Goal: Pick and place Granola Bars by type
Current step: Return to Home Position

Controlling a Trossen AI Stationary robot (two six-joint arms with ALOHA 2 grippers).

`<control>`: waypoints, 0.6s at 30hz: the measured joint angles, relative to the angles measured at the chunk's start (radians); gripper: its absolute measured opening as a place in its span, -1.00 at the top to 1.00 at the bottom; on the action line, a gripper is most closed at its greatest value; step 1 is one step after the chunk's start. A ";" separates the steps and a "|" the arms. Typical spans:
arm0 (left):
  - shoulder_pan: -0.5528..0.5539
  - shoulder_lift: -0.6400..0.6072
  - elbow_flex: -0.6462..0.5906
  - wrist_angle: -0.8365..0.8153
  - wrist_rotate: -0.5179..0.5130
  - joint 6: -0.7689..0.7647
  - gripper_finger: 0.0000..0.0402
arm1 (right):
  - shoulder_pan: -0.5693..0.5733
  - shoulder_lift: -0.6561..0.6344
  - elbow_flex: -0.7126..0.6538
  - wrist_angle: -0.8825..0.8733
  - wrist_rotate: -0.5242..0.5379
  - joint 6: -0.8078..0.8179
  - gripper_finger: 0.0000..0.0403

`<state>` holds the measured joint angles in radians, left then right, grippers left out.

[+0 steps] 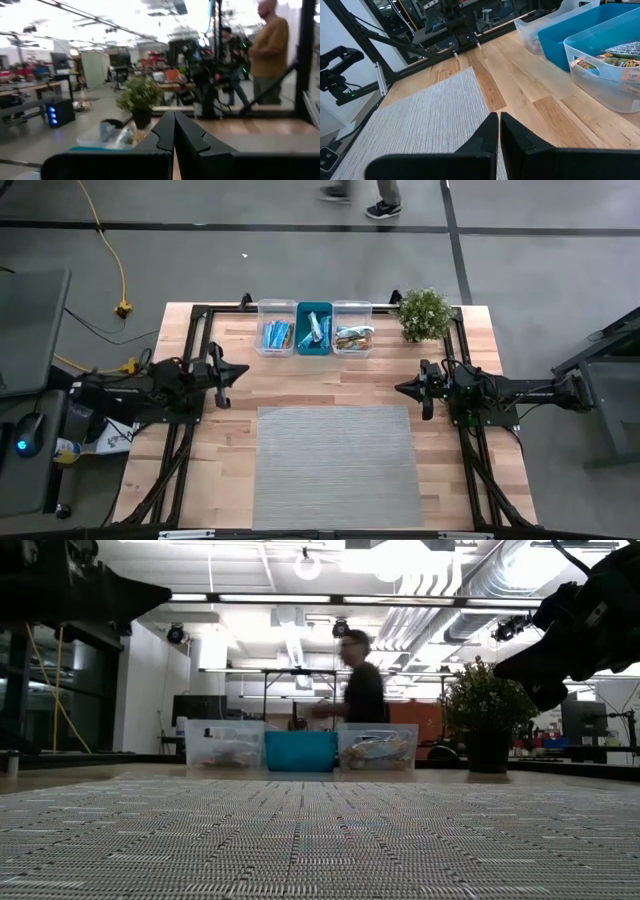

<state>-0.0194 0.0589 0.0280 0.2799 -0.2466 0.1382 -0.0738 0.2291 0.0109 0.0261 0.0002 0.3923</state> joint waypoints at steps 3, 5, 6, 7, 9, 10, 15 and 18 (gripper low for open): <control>-0.026 0.000 0.000 -0.039 0.019 0.013 1.00 | 0.000 0.000 0.000 0.000 0.000 0.000 1.00; -0.035 0.000 0.000 -0.065 0.038 0.023 1.00 | 0.000 0.000 0.000 0.000 0.000 0.000 1.00; -0.036 0.000 0.000 -0.076 0.056 0.036 1.00 | 0.000 0.000 0.000 0.000 0.000 0.000 1.00; -0.035 0.000 0.000 -0.089 0.061 0.044 1.00 | 0.000 0.000 0.000 0.000 0.000 0.000 1.00; -0.034 0.000 0.000 -0.118 0.069 0.057 1.00 | 0.000 0.000 0.000 0.000 0.000 0.000 1.00; -0.034 0.000 0.000 -0.131 0.069 0.069 1.00 | 0.000 0.000 0.000 0.000 0.000 0.000 1.00; -0.033 0.000 0.000 -0.183 0.094 0.100 1.00 | 0.000 0.000 0.000 0.000 0.000 0.000 1.00; -0.033 0.000 0.000 -0.216 0.119 0.103 1.00 | 0.000 0.000 0.000 0.000 0.000 0.000 1.00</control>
<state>-0.0528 0.0589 0.0277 0.0644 -0.1276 0.2417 -0.0742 0.2287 0.0109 0.0261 0.0002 0.3925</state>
